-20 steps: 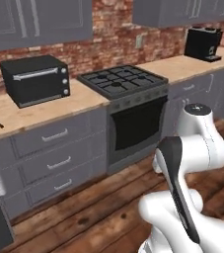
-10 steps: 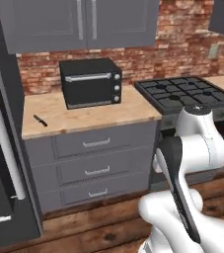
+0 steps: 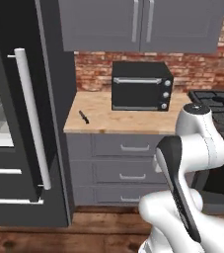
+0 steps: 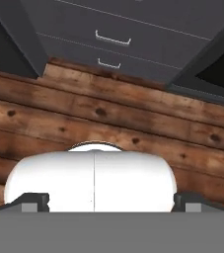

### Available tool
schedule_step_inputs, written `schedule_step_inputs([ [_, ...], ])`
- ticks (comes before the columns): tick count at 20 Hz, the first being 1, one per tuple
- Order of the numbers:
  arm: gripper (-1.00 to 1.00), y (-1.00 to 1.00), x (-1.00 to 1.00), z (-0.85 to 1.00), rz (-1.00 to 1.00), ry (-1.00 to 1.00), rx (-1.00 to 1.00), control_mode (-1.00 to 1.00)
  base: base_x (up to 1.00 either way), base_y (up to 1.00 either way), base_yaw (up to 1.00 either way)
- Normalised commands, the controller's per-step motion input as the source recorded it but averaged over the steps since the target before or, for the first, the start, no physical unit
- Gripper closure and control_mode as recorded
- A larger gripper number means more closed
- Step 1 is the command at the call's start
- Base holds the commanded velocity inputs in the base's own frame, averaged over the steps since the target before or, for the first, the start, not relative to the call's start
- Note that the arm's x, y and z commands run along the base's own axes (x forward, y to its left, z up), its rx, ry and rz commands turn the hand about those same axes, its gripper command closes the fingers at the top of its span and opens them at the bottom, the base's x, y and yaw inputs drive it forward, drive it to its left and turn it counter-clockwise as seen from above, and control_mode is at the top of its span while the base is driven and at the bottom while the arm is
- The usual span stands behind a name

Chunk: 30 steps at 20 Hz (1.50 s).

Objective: Retrieve the butter from the fridge and place it on a plate on the dining table. Then retrieve the butter knife by the fridge and place it near the plate.

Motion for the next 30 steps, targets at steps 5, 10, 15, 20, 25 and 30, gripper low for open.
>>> schedule_step_inputs([
  [5,-1.00,0.00,0.00,0.00,0.00,0.00,0.00,1.00,0.34,-0.36,0.43],
  [10,-1.00,0.00,0.00,0.00,0.00,0.00,0.00,1.00,0.34,-0.59,0.30],
  [15,-1.00,0.00,0.00,0.00,0.00,0.00,0.00,1.00,0.35,-0.57,0.10],
  [20,-1.00,0.00,0.00,0.00,0.00,0.00,0.00,1.00,0.38,-0.14,-0.04],
  [25,-1.00,0.00,0.00,0.00,0.00,0.00,0.00,1.00,0.60,0.22,-0.06],
  [30,-1.00,0.00,0.00,0.00,0.00,0.00,0.00,1.00,0.65,0.30,-0.01],
])
